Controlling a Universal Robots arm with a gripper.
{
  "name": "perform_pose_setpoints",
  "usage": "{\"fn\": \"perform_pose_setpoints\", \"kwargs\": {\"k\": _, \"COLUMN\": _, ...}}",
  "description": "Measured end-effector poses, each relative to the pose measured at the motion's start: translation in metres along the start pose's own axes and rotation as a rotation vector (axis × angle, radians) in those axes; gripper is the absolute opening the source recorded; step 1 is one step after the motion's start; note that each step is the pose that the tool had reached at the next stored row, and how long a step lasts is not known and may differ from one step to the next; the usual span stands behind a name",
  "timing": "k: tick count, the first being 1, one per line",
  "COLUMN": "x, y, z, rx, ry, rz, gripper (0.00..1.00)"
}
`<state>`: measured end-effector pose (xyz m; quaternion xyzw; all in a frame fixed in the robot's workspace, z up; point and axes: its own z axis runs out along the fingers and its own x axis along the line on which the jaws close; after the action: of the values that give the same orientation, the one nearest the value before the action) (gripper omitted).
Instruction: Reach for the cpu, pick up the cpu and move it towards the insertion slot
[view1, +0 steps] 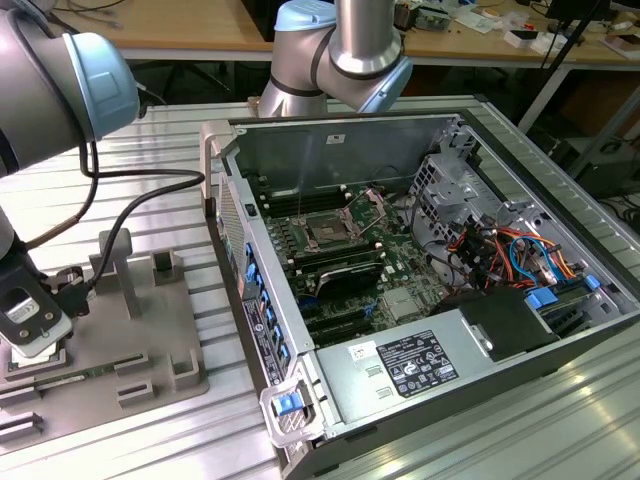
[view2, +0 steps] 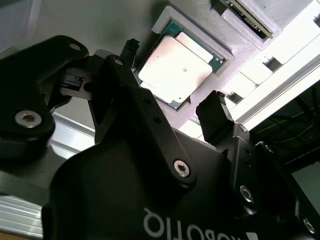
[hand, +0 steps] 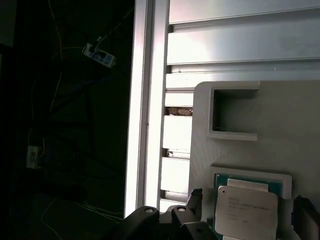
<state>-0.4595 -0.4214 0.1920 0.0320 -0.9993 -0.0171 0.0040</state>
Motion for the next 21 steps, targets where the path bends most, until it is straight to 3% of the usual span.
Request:
{"fn": "perform_pose_setpoints", "kwargs": {"k": 6, "x": 0.001, "y": -0.0016, "z": 0.0051, "rx": 0.0, "ry": -0.0007, "rz": 0.03, "gripper": 0.75}}
{"fn": "perform_pose_setpoints", "kwargs": {"k": 13, "x": 0.0009, "y": -0.0017, "z": 0.0057, "rx": -0.0001, "ry": -0.0011, "rz": 0.032, "gripper": 0.74}}
{"fn": "perform_pose_setpoints", "kwargs": {"k": 14, "x": 0.0009, "y": -0.0017, "z": 0.0057, "rx": -0.0001, "ry": -0.001, "rz": 0.033, "gripper": 0.67}}
{"fn": "perform_pose_setpoints", "kwargs": {"k": 18, "x": 0.0009, "y": -0.0018, "z": 0.0057, "rx": 0.0009, "ry": -0.0014, "rz": 0.047, "gripper": 0.67}}
{"fn": "perform_pose_setpoints", "kwargs": {"k": 19, "x": 0.0, "y": -0.0018, "z": 0.0057, "rx": 0.0009, "ry": -0.0015, "rz": 0.047, "gripper": 0.58}}
{"fn": "perform_pose_setpoints", "kwargs": {"k": 21, "x": -0.0006, "y": -0.0018, "z": 0.0057, "rx": 0.0009, "ry": -0.0014, "rz": 0.047, "gripper": 0.55}}
